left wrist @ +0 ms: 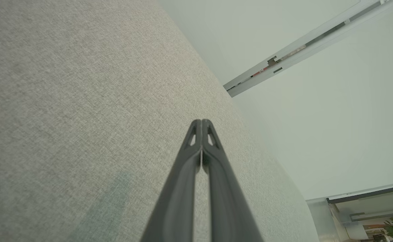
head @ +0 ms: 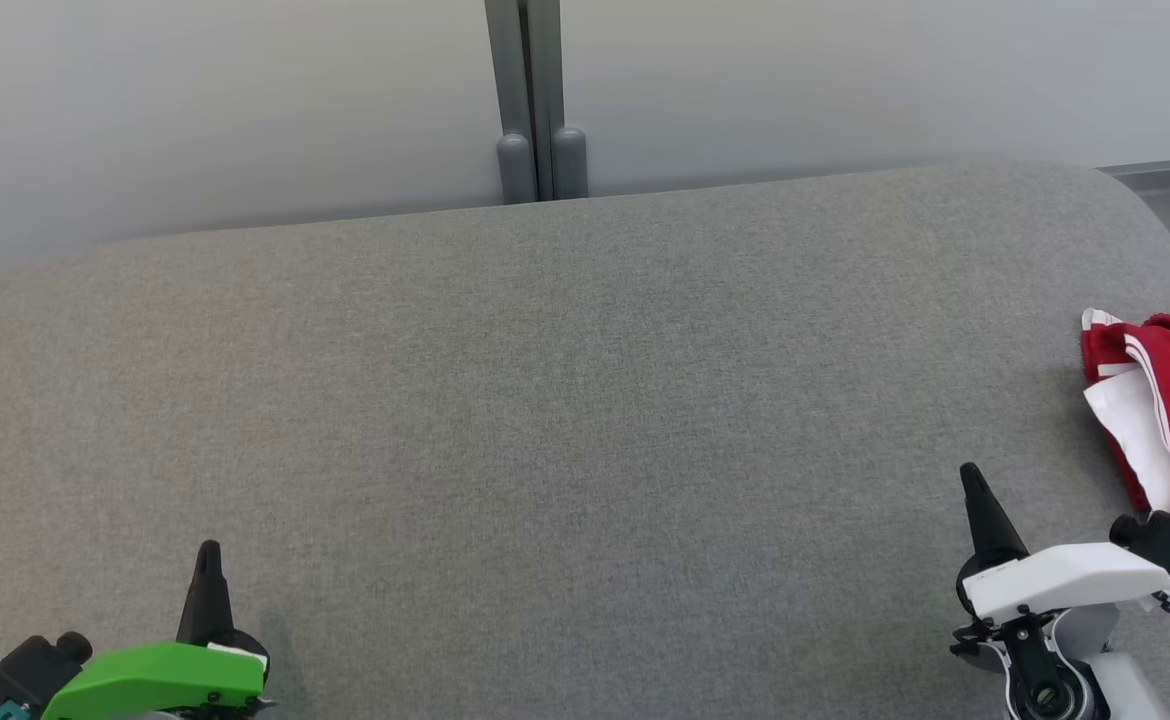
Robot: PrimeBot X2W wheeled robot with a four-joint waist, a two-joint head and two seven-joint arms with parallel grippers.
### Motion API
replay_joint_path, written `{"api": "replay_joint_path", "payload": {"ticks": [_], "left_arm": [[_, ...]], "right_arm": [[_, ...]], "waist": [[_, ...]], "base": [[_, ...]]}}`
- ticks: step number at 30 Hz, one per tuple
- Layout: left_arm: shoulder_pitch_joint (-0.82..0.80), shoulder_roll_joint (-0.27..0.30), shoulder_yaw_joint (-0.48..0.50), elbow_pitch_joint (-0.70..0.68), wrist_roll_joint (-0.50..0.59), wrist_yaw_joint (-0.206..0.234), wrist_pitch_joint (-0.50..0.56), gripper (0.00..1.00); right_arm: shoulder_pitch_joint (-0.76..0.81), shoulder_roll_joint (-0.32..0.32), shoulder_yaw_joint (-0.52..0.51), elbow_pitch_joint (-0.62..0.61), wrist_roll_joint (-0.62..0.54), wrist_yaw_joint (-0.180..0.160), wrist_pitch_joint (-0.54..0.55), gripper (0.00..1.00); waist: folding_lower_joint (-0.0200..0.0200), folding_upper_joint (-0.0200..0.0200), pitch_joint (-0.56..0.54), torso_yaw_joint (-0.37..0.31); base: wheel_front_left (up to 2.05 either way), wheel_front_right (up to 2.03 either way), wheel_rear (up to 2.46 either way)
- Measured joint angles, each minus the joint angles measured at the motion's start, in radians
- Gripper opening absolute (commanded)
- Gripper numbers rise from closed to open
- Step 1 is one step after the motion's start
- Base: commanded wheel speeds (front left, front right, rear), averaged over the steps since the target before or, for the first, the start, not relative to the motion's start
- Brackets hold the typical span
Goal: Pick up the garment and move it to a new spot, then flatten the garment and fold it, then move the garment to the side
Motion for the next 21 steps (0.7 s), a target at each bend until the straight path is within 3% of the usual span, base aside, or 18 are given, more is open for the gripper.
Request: {"api": "replay_joint_path", "payload": {"ticks": [21], "left_arm": [[-0.025, 0.001, 0.004, -0.021, -0.219, 0.0, 0.057, 0.0]], "right_arm": [[0.015, -0.002, -0.019, -0.051, 0.226, 0.0, 0.055, 0.0]], "waist": [[0.0, 0.0, -0.003, -0.001]], "base": [[0.0, 0.0, 0.0]]}}
